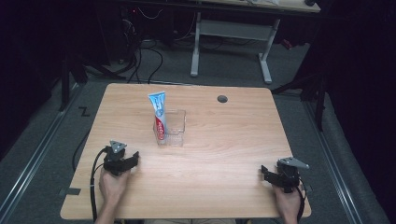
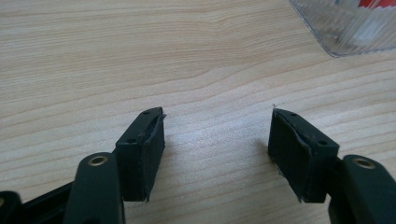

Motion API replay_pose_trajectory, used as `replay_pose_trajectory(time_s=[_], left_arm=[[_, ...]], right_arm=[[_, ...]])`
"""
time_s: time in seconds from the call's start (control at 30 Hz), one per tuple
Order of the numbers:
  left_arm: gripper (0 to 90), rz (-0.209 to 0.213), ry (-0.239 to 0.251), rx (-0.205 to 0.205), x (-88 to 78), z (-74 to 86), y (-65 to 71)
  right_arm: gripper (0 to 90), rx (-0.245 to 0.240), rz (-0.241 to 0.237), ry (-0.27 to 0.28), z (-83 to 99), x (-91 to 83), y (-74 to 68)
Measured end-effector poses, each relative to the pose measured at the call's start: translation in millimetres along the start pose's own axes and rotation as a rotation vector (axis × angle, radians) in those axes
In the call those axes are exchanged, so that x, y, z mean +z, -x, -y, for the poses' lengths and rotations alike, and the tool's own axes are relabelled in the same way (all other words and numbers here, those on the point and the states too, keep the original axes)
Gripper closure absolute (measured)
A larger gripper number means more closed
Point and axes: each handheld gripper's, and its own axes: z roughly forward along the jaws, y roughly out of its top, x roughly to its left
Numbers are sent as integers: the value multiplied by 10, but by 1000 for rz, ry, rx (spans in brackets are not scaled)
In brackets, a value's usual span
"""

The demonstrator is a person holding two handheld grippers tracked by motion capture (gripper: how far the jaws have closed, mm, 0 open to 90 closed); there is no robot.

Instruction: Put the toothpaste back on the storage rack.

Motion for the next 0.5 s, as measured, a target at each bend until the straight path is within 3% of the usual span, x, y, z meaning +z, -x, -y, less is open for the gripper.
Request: replay_pose_trajectory(time_s=[0.5], left_arm=[[346, -2, -2, 2, 0, 0, 2]], right_arm=[[294, 1, -1, 3, 1, 2, 1]])
